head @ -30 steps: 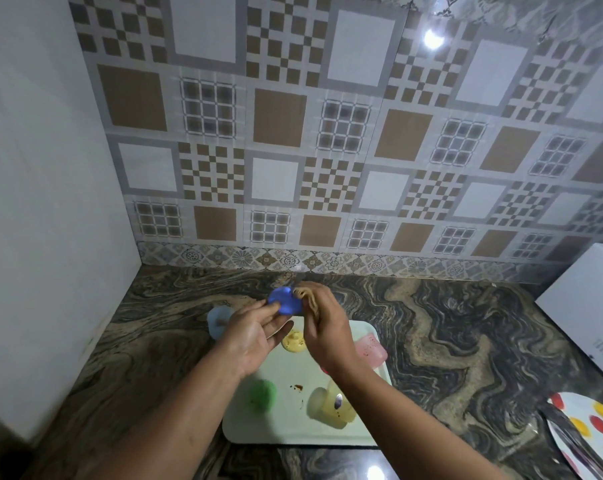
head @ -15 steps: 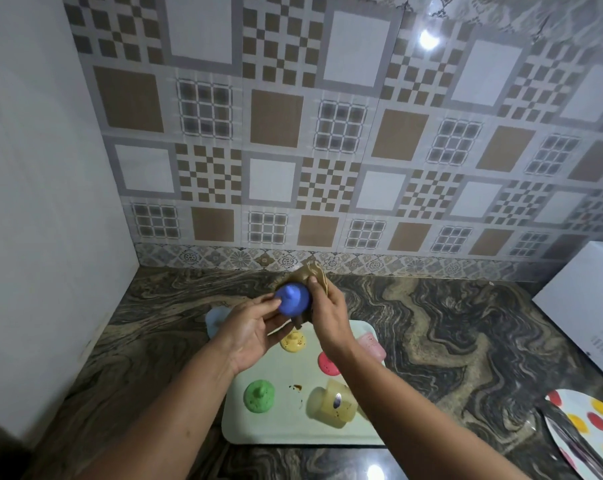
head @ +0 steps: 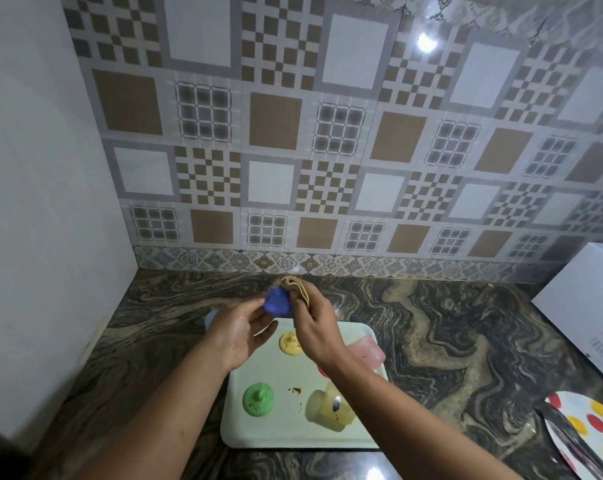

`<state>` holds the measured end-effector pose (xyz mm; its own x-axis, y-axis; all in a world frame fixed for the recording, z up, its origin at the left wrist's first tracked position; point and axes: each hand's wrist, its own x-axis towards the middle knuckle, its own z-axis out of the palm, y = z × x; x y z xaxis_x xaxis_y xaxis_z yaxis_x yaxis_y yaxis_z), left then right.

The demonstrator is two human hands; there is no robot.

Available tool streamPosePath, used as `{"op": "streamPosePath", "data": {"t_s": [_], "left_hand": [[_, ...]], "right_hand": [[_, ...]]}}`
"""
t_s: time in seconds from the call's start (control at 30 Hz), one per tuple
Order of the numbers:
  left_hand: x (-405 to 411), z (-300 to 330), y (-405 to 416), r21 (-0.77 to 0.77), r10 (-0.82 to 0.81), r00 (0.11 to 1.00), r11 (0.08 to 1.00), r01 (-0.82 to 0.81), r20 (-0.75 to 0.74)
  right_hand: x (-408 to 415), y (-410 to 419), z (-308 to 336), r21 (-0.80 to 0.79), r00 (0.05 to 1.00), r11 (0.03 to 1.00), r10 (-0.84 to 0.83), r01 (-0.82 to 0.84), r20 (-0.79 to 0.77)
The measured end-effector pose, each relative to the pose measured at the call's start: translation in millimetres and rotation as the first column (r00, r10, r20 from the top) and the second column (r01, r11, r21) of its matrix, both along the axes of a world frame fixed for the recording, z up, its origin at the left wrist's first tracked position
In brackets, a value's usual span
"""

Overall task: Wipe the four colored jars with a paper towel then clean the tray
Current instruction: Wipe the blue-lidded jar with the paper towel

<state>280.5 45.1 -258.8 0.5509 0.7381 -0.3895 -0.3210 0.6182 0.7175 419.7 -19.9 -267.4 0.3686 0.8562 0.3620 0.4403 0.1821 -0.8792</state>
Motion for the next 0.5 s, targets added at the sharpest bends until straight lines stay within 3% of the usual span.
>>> {"op": "streamPosePath", "data": {"t_s": [0.1, 0.27, 0.37, 0.43, 0.5], "left_hand": [[0.2, 0.1, 0.3, -0.052, 0.063, 0.997, 0.997, -0.061, 0.039], [-0.9, -1.0, -10.9, 0.080, 0.056, 0.993, 0.995, -0.064, 0.103], [-2.9, 0.9, -17.6, 0.098, 0.056, 0.991, 0.993, -0.068, 0.124], [-9.1, 4.1, -22.4, 0.097, 0.002, 0.992, 0.995, -0.014, 0.123], [-14.1, 4.6, -28.0, 0.084, -0.028, 0.995, 0.996, 0.020, 0.092]], "right_hand": [[-7.1, -6.8, -13.0, 0.026, 0.990, 1.000, -0.015, 0.012, 0.137], [-9.7, -18.8, -16.5, 0.014, 0.971, 1.000, 0.022, -0.026, 0.236], [-8.3, -30.1, -13.7, 0.124, 0.937, 0.990, 0.025, -0.072, 0.349], [-2.4, -28.1, -6.3, 0.124, 0.964, 0.990, 0.033, -0.069, 0.266], [5.2, -19.4, 8.0, -0.075, 0.996, 0.995, 0.057, -0.062, -0.075]]}}
